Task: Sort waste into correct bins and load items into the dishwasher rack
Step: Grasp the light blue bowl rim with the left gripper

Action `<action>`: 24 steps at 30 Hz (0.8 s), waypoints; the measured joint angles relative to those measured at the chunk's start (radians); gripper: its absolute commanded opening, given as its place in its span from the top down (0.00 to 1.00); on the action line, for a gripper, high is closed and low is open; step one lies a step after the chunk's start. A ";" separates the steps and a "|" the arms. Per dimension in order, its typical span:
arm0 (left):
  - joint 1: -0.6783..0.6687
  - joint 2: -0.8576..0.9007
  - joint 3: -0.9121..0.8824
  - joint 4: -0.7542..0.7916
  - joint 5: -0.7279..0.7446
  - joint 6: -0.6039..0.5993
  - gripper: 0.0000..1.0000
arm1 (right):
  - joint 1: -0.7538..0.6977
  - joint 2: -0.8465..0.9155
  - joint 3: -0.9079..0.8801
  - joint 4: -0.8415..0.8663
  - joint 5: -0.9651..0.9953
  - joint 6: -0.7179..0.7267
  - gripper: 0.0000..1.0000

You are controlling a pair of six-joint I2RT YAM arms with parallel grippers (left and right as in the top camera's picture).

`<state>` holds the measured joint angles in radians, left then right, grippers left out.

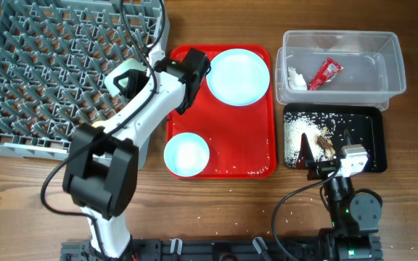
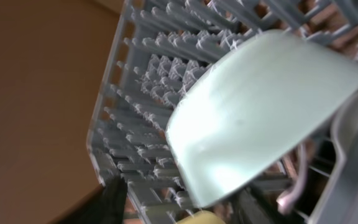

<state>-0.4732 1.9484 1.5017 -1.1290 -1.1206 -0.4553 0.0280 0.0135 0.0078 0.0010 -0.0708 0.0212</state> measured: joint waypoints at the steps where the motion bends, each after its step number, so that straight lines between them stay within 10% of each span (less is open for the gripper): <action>1: 0.000 -0.022 0.007 -0.008 0.037 -0.001 0.30 | 0.000 0.000 0.000 0.000 0.000 0.000 0.00; 6: 0.004 -0.236 0.141 0.011 0.472 -0.016 0.24 | 0.000 0.000 0.000 0.000 0.000 0.000 0.00; 11: -0.069 -0.254 0.143 -0.127 0.961 -0.065 0.41 | 0.000 0.000 0.000 0.000 0.000 0.000 0.00; 24: -0.317 -0.094 -0.216 0.158 1.109 -0.245 0.79 | 0.000 0.000 0.000 0.000 0.000 0.000 0.00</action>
<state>-0.7902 1.8542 1.2854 -0.9707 -0.0116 -0.7006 0.0280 0.0135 0.0078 0.0010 -0.0708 0.0212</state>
